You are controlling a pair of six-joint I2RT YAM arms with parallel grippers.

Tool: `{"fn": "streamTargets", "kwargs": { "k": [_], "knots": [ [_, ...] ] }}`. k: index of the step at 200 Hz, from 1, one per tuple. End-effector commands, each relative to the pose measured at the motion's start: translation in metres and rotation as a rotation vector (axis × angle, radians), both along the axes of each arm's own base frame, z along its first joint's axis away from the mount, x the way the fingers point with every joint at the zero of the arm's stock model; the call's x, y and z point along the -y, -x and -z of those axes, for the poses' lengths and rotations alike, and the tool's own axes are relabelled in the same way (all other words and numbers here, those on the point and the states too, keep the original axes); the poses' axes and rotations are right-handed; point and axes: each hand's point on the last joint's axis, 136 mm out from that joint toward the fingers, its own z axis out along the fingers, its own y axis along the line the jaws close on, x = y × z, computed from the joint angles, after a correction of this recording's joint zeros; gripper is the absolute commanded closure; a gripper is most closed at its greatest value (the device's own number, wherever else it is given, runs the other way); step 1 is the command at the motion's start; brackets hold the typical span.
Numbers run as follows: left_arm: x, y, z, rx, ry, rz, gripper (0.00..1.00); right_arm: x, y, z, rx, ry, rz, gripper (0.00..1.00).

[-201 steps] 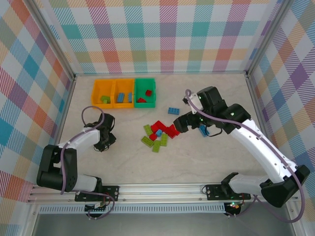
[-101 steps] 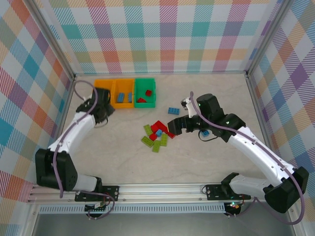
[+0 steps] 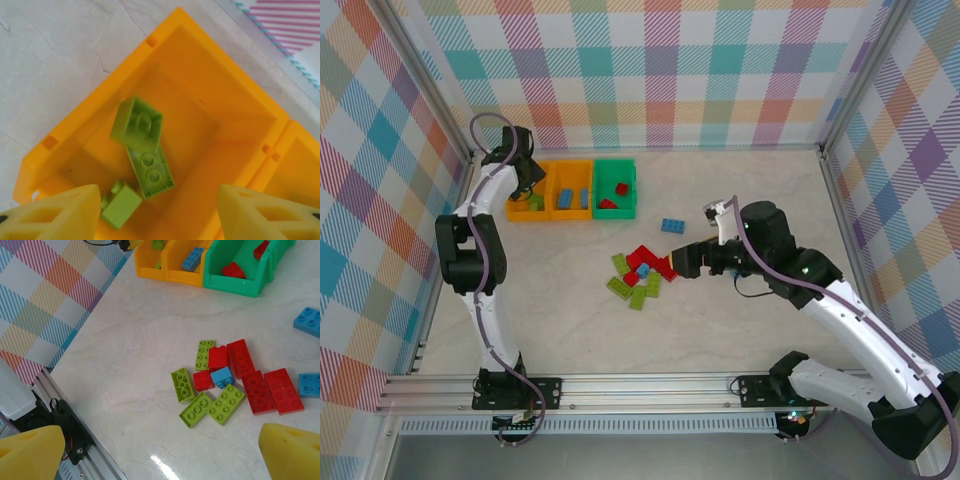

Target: Sort the legos into containers by color

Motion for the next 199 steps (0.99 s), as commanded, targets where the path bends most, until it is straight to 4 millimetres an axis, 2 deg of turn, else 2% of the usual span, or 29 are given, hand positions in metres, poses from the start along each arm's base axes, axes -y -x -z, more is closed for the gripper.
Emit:
{"fn": "streamTargets", "kwargs": {
  "k": [1, 17, 23, 38, 76, 101, 111, 121, 163, 199],
  "knots": [
    [0.015, 0.012, -0.045, 0.079, 0.066, 0.044, 0.36, 0.002, -0.001, 0.016, -0.041, 0.028, 0.024, 0.0],
    [0.035, 0.037, -0.059, 0.102, 0.137, 0.065, 0.36, -0.001, -0.004, 0.022, -0.056, 0.029, 0.026, 0.0],
    [0.047, 0.049, -0.066, 0.114, 0.162, 0.089, 0.36, -0.002, -0.006, 0.025, -0.059, 0.026, 0.027, 0.0],
    [0.081, 0.085, -0.069, 0.1, 0.202, 0.15, 0.36, -0.006, -0.011, 0.035, -0.068, 0.023, 0.035, 0.0],
    [0.171, 0.18, -0.044, 0.034, 0.164, 0.346, 0.37, -0.013, -0.021, 0.06, -0.121, 0.051, 0.047, 0.0],
    [0.229, 0.215, -0.022, -0.006, 0.132, 0.524, 0.37, -0.009, -0.023, 0.074, -0.148, 0.089, 0.064, 0.0],
    [0.246, 0.222, -0.012, -0.036, 0.104, 0.588, 0.37, -0.009, -0.022, 0.077, -0.158, 0.089, 0.068, 0.0],
    [0.252, 0.225, -0.001, -0.074, 0.083, 0.602, 0.36, -0.008, -0.02, 0.078, -0.161, 0.085, 0.067, 0.0],
    [0.278, 0.214, 0.041, -0.148, 0.119, 0.628, 0.28, 0.001, -0.015, 0.077, -0.153, 0.081, 0.097, 0.0],
    [0.284, 0.199, 0.069, -0.207, 0.061, 0.619, 0.26, 0.01, -0.009, 0.076, -0.154, 0.088, 0.12, 0.0]
  ]
}}
